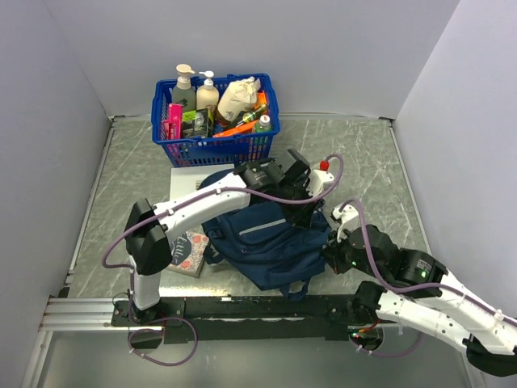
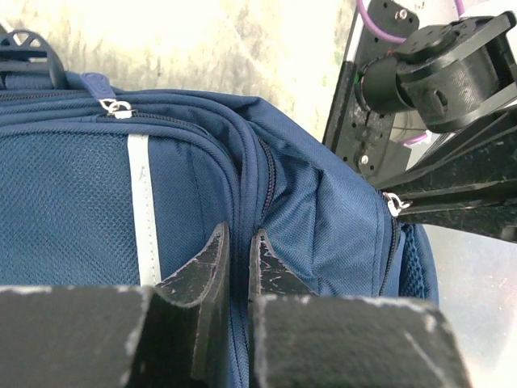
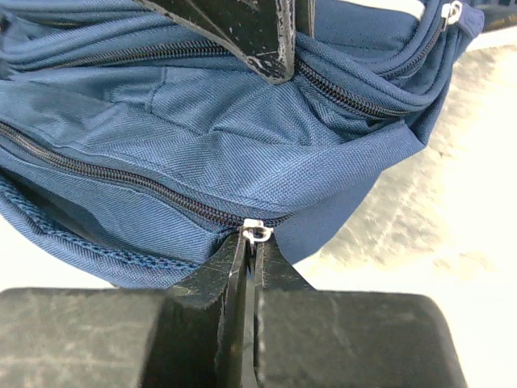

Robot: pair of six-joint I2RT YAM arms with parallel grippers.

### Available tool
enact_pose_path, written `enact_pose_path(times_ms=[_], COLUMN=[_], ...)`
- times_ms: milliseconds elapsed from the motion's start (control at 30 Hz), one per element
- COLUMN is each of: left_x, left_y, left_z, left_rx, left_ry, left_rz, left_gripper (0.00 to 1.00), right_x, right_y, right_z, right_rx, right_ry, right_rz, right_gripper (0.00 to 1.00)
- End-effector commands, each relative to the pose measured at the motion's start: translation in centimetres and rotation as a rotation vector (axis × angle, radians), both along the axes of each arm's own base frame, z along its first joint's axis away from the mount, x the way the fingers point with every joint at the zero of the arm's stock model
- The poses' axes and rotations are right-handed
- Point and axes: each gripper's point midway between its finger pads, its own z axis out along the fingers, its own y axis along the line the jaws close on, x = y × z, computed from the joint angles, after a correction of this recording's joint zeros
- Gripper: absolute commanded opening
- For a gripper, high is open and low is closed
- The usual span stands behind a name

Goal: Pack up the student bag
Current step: Unzip the student bag at the center of the board.

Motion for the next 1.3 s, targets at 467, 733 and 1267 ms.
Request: enact_pose_path(times_ms=[467,733,1267], left_x=[3.8,4.6,5.1], left_y=[-3.8,-4.0,5.0], left_z=[7.9,5.6,21.2], left_rx=[-0.248,-0.234,-0.33], left_ry=[-0.116,-0.1,-0.457], left_rz=[0.085,0.131,0.287], left_gripper=[0.01,0.01,0.01], right_x=[1.0,0.1,3.8], right_y=[3.2,3.7,5.8], right_z=[2.6,4.4,5.3], right_rx=[-0.21,-0.38,-0.14], right_ry=[-0.002,-0.084,-0.1], right_rz=[-0.053,-0.07,-0.11], right_gripper=[0.0,0.0,0.0])
